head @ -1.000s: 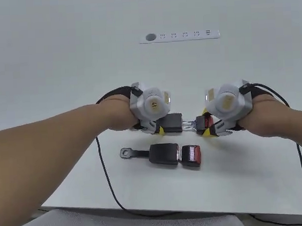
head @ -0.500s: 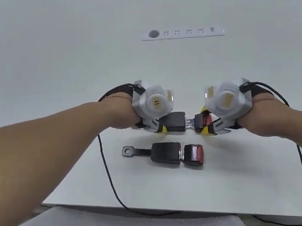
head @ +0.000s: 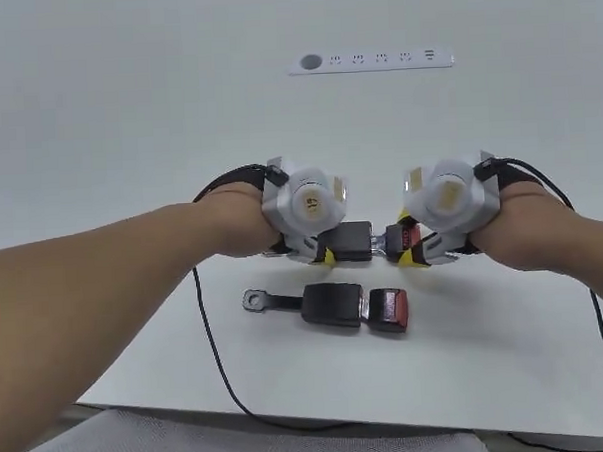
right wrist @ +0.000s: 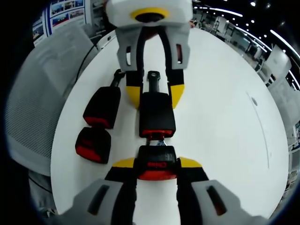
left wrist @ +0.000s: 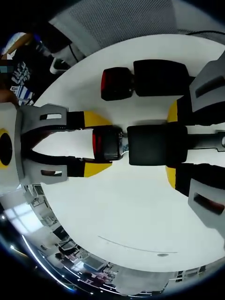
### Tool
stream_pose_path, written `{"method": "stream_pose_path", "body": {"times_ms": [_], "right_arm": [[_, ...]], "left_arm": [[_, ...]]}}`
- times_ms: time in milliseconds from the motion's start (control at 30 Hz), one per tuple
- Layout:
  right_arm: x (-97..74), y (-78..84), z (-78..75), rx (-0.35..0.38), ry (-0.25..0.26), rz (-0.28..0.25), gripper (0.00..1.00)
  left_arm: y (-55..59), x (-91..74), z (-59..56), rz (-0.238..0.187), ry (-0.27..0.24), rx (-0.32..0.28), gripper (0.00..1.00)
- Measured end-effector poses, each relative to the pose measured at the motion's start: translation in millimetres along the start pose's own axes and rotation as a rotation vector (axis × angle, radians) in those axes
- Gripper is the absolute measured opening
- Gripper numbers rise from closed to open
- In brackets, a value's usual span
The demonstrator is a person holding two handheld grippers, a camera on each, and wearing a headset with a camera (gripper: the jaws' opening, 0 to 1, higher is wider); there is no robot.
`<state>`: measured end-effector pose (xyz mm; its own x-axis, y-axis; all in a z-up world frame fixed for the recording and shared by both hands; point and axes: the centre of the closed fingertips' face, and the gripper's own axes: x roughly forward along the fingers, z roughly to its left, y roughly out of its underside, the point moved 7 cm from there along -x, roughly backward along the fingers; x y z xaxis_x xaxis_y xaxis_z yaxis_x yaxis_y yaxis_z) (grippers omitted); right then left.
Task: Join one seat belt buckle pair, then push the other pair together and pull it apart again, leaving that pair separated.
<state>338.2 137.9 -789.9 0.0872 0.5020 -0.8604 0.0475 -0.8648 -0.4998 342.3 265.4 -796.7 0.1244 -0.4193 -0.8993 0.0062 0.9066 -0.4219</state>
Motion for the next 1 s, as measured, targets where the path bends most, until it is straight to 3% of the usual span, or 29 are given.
{"method": "stream_pose_path", "body": {"times_ms": [100, 300, 1000], "right_arm": [[4.1, -7.4, 0.8, 0.018, 0.012, 0.014, 0.3], [4.5, -1.3, -2.0, 0.029, 0.008, -0.014, 0.31], [8.1, 4.6, -3.6, 0.022, 0.009, -0.01, 0.32]], "left_arm": [[0.2, 0.1, 0.0, 0.003, 0.001, -0.001, 0.3], [1.4, -0.6, -0.2, -0.009, -0.004, -0.008, 0.3], [1.8, 0.5, 0.2, -0.022, -0.008, -0.013, 0.31]]}}
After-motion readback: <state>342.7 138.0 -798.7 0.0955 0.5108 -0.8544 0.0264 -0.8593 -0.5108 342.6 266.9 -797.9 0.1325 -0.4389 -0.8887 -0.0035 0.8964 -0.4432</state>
